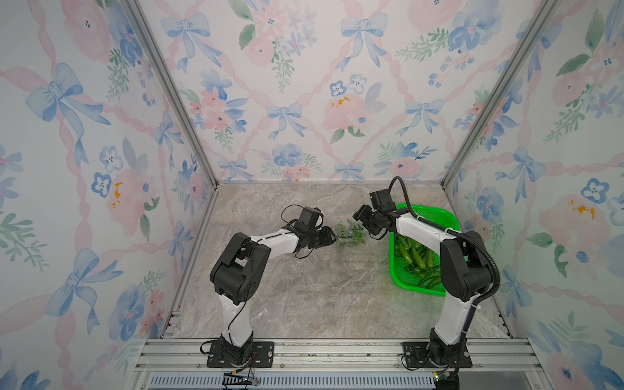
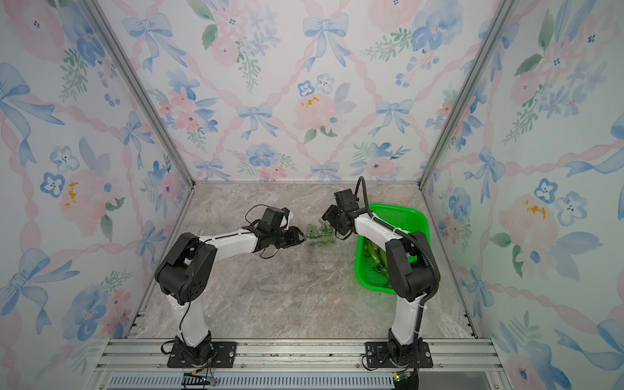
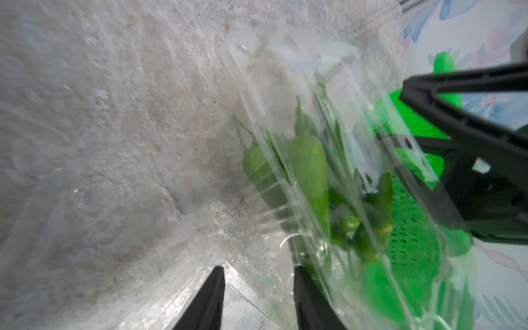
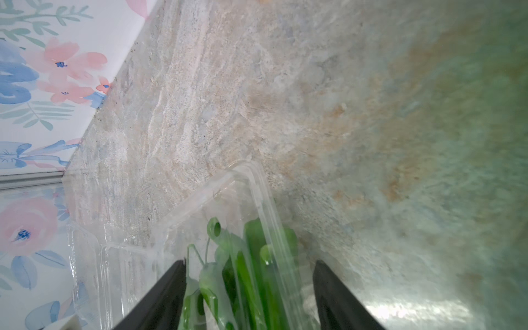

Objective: Take small green peppers out of containers
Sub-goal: Adjust the packing box at the center of the board.

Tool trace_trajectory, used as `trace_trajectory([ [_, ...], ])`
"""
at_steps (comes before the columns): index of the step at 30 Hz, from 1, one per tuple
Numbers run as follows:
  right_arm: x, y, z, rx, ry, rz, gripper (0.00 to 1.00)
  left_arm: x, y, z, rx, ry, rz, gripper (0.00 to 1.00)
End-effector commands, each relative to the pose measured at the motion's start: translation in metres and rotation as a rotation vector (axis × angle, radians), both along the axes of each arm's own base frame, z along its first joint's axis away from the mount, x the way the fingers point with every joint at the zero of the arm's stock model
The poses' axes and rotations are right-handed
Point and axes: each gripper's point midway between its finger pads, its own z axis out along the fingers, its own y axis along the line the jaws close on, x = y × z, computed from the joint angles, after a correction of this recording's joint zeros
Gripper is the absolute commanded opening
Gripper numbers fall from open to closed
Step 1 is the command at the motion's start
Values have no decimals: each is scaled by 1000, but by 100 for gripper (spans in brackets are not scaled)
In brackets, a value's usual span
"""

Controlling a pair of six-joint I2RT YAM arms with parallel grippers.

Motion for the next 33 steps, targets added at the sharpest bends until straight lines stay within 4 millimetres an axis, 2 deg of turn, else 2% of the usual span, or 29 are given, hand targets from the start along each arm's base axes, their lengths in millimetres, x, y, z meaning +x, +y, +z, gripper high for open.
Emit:
trace_trajectory([
  [1,-5,5,-9,-35,48,89,71,-3,-11,18,-55,-33,-27,43],
  [10,-18,-14,-14,-176,77,162,75,-7,-6,16,-42,-35,-16,44],
  [16,-21,-27,-12,-271,80,196,78,-11,8,10,-21,-22,20,45],
  [23,-18,-34,5,-345,47,230,78,-11,28,11,-10,-27,65,47],
  [33,-14,-27,34,-312,-38,259,78,-2,45,22,-11,-52,117,49],
])
